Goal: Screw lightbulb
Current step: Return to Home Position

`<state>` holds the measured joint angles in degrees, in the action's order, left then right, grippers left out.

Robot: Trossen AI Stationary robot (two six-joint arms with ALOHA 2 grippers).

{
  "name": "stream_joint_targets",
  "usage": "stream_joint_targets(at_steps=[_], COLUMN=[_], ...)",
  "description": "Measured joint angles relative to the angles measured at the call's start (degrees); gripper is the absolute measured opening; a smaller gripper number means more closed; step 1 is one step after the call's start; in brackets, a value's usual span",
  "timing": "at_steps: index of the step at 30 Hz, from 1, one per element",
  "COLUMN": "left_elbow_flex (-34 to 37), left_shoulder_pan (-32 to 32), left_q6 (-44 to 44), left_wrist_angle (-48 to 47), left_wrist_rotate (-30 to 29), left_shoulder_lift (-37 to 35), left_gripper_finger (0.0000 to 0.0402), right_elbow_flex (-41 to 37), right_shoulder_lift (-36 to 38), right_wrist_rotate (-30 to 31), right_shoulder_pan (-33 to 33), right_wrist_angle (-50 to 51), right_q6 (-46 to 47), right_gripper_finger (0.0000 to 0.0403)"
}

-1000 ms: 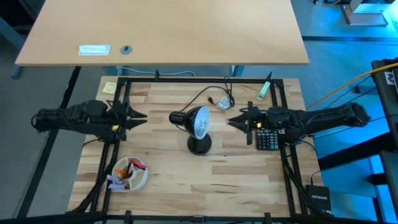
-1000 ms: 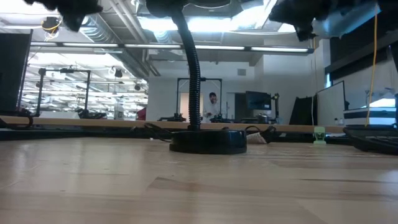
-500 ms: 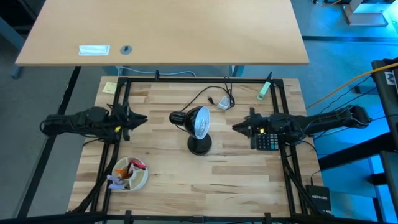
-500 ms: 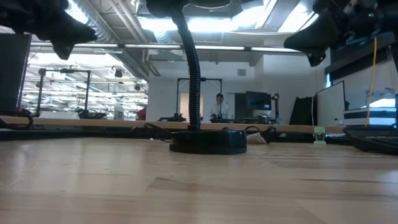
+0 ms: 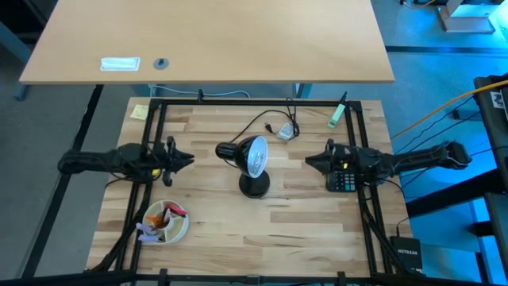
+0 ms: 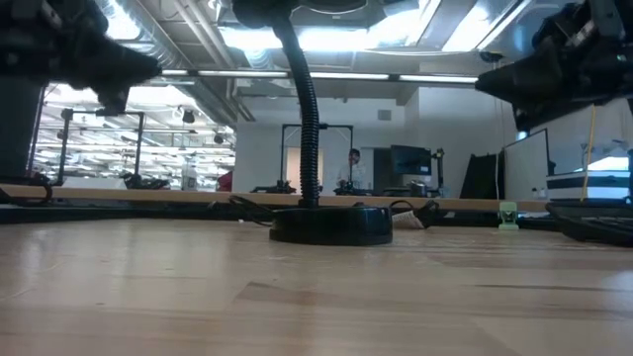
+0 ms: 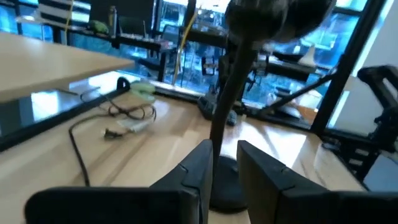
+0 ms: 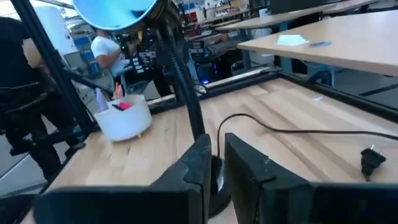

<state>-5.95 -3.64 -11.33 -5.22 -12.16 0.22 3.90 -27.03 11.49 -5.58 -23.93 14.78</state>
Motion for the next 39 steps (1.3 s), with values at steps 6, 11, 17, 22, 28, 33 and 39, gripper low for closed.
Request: stream_joint_targets(at_steps=[6, 11, 17, 22, 28, 33, 39], left_elbow_flex=[4.6, 5.4, 5.4, 5.4, 5.4, 5.4, 5.4], left_shoulder_pan=[0.0, 0.0, 0.0, 0.0, 0.0, 0.0, 0.0], left_q6=[-0.5, 0.5, 1.8, 4.4, 4.0, 4.0, 3.9], left_wrist_angle=[5.7, 7.5, 7.5, 7.5, 7.5, 7.6, 7.6], left_wrist_rotate=[1.7, 2.1, 1.6, 1.5, 1.5, 1.5, 1.5], left_shoulder_lift=[0.1, 0.0, 0.0, 0.0, 0.1, 0.1, 0.1], left_gripper_finger=[0.0065, 0.0065, 0.0065, 0.0065, 0.0065, 0.0065, 0.0065], right_elbow_flex=[-3.2, -3.2, -3.2, -3.3, -3.4, -3.4, -3.4], right_shoulder_lift=[6.1, 9.0, 11.1, 15.6, 26.6, 26.6, 26.9], right_wrist_rotate=[0.2, 0.9, 3.0, 0.2, -9.5, -11.7, -12.2], right_shoulder_pan=[0.0, 0.0, 0.0, 0.0, 0.0, 0.0, 0.0], right_wrist_angle=[0.0, 2.5, 10.3, 15.6, 17.3, 21.1, 22.4], right_q6=[1.6, 1.7, 3.4, 3.7, 0.1, 0.0, 0.0], right_gripper_finger=[0.0049, 0.0049, 0.0049, 0.0049, 0.0049, 0.0049, 0.0049])
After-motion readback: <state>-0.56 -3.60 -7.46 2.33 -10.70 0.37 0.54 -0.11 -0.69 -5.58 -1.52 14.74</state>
